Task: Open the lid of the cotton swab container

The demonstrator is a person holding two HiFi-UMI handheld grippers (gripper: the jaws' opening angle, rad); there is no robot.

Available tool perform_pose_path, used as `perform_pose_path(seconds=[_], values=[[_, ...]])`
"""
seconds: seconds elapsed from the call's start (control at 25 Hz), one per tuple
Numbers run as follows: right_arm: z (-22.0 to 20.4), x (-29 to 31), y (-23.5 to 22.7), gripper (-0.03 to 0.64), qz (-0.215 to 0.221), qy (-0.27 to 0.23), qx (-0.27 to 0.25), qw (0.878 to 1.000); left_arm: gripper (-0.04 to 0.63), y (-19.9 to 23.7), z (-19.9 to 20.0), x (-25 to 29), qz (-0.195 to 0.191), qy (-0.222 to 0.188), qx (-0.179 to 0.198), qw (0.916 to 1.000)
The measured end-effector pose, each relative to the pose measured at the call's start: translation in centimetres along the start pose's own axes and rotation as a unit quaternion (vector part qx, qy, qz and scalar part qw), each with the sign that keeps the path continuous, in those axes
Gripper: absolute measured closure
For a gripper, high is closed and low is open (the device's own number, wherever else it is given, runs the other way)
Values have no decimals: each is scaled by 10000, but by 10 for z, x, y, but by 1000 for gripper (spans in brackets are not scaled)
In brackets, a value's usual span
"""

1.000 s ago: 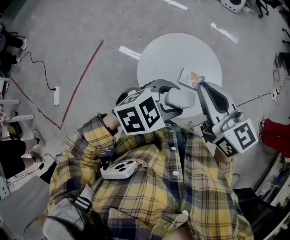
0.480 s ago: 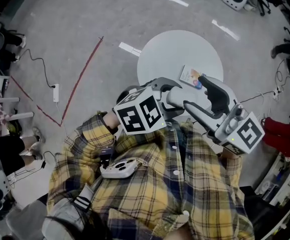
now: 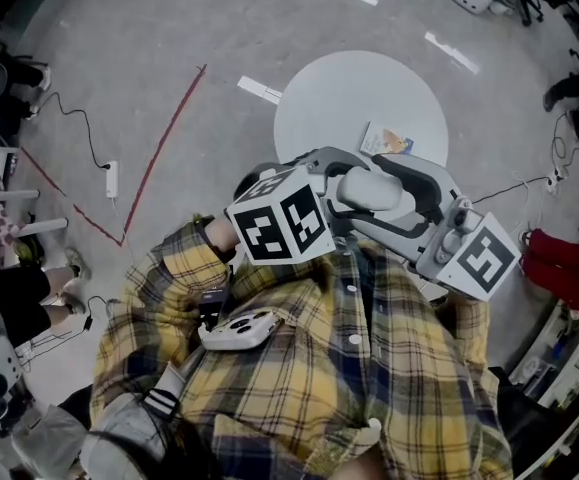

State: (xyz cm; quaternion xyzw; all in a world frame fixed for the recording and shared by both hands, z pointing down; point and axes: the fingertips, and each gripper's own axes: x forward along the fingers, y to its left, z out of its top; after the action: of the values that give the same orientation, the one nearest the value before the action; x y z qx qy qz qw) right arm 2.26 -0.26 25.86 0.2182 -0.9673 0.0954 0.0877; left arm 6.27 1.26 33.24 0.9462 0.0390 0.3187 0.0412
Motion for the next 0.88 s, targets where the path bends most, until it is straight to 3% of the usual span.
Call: perform_pose_path(seconds=[0.88], values=[[-12, -2, 8, 383, 103, -116, 32, 9999, 339, -18, 4, 4, -165, -61, 33, 9998]])
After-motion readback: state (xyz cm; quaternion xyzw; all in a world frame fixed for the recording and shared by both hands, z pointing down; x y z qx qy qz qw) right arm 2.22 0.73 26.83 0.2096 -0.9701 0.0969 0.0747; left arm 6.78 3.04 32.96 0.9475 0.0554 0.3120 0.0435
